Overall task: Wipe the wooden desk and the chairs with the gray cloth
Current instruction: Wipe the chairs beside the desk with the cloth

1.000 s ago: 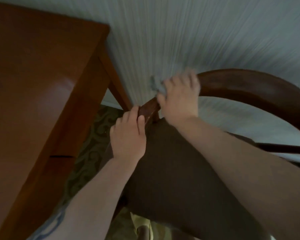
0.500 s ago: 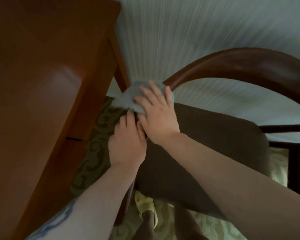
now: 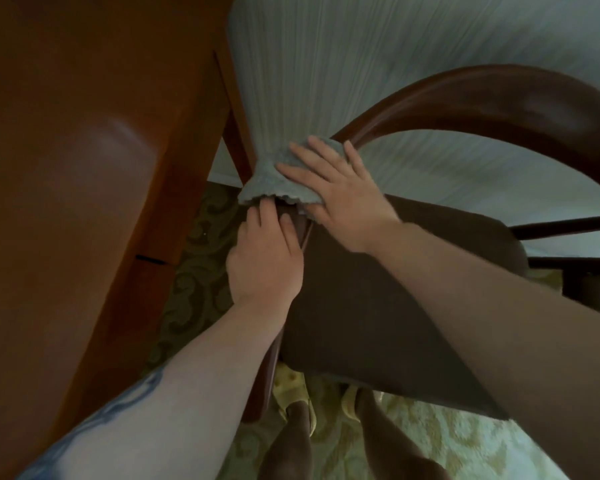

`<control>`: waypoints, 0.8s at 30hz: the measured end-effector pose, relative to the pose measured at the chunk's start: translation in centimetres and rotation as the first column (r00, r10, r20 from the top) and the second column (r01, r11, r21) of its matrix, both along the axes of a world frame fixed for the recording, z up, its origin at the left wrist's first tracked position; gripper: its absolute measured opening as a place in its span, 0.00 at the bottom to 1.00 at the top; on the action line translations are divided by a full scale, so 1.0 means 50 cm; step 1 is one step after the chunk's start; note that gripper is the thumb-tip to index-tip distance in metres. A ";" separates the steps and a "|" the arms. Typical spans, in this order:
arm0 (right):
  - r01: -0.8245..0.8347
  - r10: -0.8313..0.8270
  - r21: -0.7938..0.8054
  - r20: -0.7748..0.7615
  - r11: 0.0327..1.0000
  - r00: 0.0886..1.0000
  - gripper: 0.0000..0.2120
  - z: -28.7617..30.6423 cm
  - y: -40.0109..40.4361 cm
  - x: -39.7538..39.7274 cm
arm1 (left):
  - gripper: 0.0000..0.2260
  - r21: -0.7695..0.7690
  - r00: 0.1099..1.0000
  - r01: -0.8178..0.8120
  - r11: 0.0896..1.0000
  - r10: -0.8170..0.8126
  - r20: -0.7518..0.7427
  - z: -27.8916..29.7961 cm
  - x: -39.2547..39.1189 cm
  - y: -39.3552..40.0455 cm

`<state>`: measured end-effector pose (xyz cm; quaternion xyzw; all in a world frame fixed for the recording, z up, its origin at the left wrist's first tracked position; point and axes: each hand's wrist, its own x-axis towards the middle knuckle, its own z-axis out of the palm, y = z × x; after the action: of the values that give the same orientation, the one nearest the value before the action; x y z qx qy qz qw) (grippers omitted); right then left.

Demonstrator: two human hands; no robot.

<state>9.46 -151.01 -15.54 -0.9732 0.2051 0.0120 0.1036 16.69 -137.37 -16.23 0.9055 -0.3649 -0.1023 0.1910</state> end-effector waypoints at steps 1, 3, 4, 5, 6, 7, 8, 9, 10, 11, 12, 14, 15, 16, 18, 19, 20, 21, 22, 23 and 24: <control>0.000 0.000 -0.013 0.003 1.000 1.000 0.27 0.000 -0.021 -0.007 | 0.19 0.002 1.000 -0.009 1.000 0.009 -0.005 -0.001 0.000 -0.002; 0.114 -0.117 0.033 0.105 0.993 0.988 0.29 -0.002 -0.023 -0.024 | 0.20 0.011 1.000 -0.016 1.000 0.016 -0.016 -0.002 -0.002 -0.001; 0.185 -0.201 0.095 0.190 0.978 0.961 0.29 -0.008 -0.007 -0.036 | 0.20 0.014 1.000 -0.018 1.000 0.018 -0.021 -0.002 -0.002 0.000; 0.249 -0.292 0.187 0.257 0.950 0.921 0.28 -0.021 0.016 -0.053 | 0.20 0.009 1.000 -0.020 1.000 0.021 -0.022 -0.001 -0.001 0.001; 0.300 -0.389 0.313 0.276 0.901 0.879 0.27 -0.038 0.043 -0.074 | 0.20 0.000 1.000 -0.023 1.000 0.023 -0.012 0.000 0.000 0.003; 0.345 -0.485 0.452 0.239 0.822 0.841 0.26 -0.058 0.070 -0.100 | 0.20 -0.004 1.000 -0.019 1.000 0.019 0.017 0.001 -0.003 0.007; 0.406 -0.582 0.573 0.158 0.712 0.798 0.23 -0.078 0.096 -0.128 | 0.20 0.001 0.998 -0.004 1.000 0.004 0.061 0.002 -0.010 0.013; 0.477 -0.675 0.666 0.054 0.573 0.736 0.19 -0.099 0.117 -0.157 | 0.21 0.015 0.994 0.016 1.000 -0.018 0.110 0.001 -0.021 0.021; 0.539 -0.749 0.717 -0.034 0.443 0.661 0.15 -0.121 0.132 -0.187 | 0.22 0.036 0.988 0.035 0.999 -0.040 0.152 -0.002 -0.037 0.027; 0.588 -0.803 0.732 -0.096 0.344 0.588 0.12 -0.140 0.141 -0.219 | 0.25 0.062 0.982 0.049 0.997 -0.059 0.179 -0.008 -0.059 0.032; 0.629 -0.835 0.723 -0.134 0.286 0.534 0.12 -0.155 0.144 -0.249 | 0.26 0.084 0.978 0.059 0.995 -0.074 0.196 -0.015 -0.084 0.038; 0.682 -0.850 0.682 -0.171 0.262 0.498 0.14 -0.179 0.136 -0.300 | 0.26 0.107 0.968 0.106 0.989 -0.127 0.218 -0.040 -0.138 0.049; 0.692 -0.846 0.670 -0.178 0.271 0.503 0.16 -0.189 0.128 -0.319 | 0.26 0.115 0.965 0.143 0.983 -0.164 0.203 -0.059 -0.166 0.054; 0.695 -0.838 0.657 -0.175 0.292 0.517 0.18 -0.201 0.120 -0.331 | 0.26 0.125 0.968 0.179 0.976 -0.197 0.154 -0.084 -0.193 0.059; 0.713 -0.831 0.612 -0.156 0.344 0.534 0.19 -0.230 0.105 -0.349 | 0.27 0.170 0.984 0.178 0.969 -0.174 -0.040 -0.150 -0.237 0.075; 0.729 -0.840 0.574 -0.124 0.373 0.528 0.19 -0.248 0.095 -0.352 | 0.27 0.214 0.985 0.129 0.968 -0.101 -0.137 -0.188 -0.251 0.085; 0.751 -0.849 0.518 -0.085 0.409 0.521 0.18 -0.265 0.088 -0.355 | 0.28 0.286 0.980 0.070 0.956 -0.012 -0.198 -0.225 -0.262 0.096; 0.772 -0.853 0.451 -0.042 0.448 0.520 0.17 -0.281 0.086 -0.355 | 0.28 0.359 0.975 0.019 0.933 0.063 -0.215 -0.257 -0.268 0.109; 0.782 -0.846 0.382 0.001 0.492 0.533 0.17 -0.300 0.091 -0.355 | 0.28 0.408 0.971 -0.021 0.913 0.116 -0.209 -0.285 -0.270 0.121; 0.776 -0.820 0.315 0.013 0.547 0.572 0.17 -0.318 0.104 -0.352 | 0.29 0.434 0.969 -0.040 0.900 0.142 -0.203 -0.307 -0.270 0.131; 0.752 -0.778 0.261 -0.011 0.605 0.629 0.19 -0.338 0.123 -0.347 | 0.30 0.444 0.969 -0.039 0.895 0.143 -0.204 -0.324 -0.268 0.139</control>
<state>-7.89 -144.84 -32.45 -0.7705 0.5929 -0.0594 0.2263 3.26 -130.40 -32.43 0.9232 -0.2649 -0.2768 0.0292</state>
